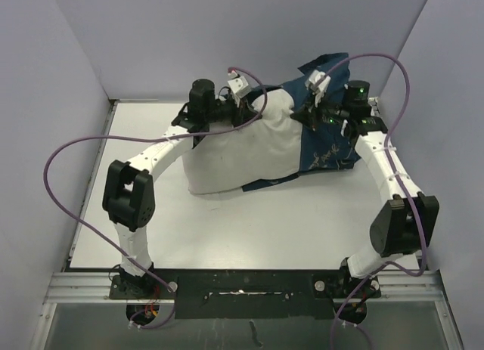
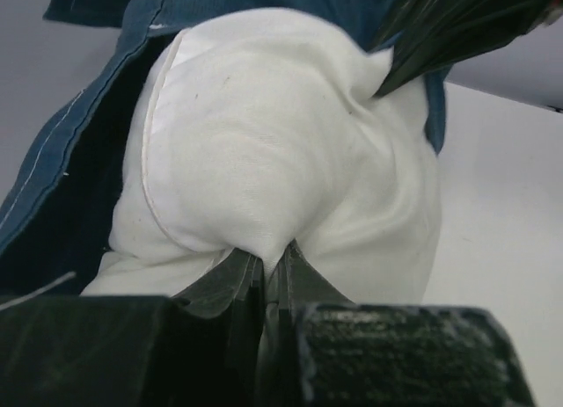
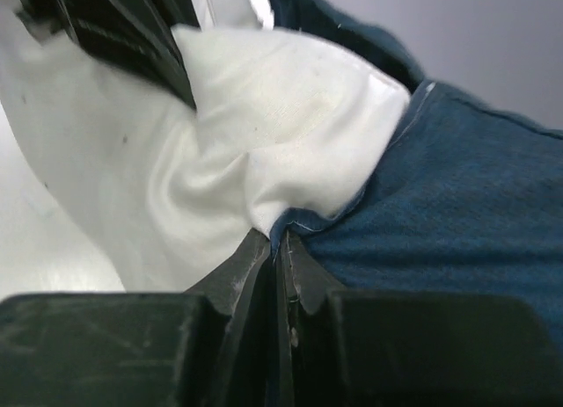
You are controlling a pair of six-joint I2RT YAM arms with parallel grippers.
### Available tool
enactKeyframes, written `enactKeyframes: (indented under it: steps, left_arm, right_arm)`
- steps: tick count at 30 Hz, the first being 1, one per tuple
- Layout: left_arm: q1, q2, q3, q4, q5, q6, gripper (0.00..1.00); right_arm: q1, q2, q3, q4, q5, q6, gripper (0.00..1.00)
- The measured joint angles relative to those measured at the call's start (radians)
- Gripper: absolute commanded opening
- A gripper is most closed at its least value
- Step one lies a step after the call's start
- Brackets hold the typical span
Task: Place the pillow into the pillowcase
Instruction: Stuff the pillow into the pillowcase.
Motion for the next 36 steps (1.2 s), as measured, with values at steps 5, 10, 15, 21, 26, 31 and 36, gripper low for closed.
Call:
enactKeyframes:
  steps: [5, 10, 15, 21, 26, 31, 36]
  left_arm:
    - [-0.102, -0.082, -0.214, 0.109, 0.006, 0.079, 0.00]
    - [-0.164, -0.056, -0.269, 0.154, -0.008, 0.087, 0.00]
    - [-0.187, -0.056, -0.269, 0.168, -0.015, 0.069, 0.00]
    - [-0.209, -0.057, -0.281, 0.172, -0.033, 0.063, 0.00]
    - [-0.211, -0.059, -0.319, 0.187, -0.063, 0.063, 0.00]
    - [-0.213, -0.071, -0.337, 0.185, -0.089, 0.063, 0.00]
    - [-0.220, -0.080, -0.339, 0.176, -0.100, 0.066, 0.00]
  right_arm:
    - [-0.051, -0.132, -0.271, -0.058, -0.010, -0.134, 0.39]
    - [-0.178, -0.122, -0.216, -0.277, -0.110, -0.236, 0.59]
    - [-0.238, -0.150, -0.052, -0.305, -0.112, -0.177, 0.65]
    - [-0.137, -0.162, 0.025, -0.303, 0.099, -0.097, 0.63]
    - [-0.084, -0.125, 0.027, -0.360, 0.271, -0.099, 0.61]
    - [-0.077, -0.073, 0.027, -0.410, 0.403, -0.126, 0.60]
    - [-0.074, -0.058, 0.034, -0.452, 0.427, -0.134, 0.62]
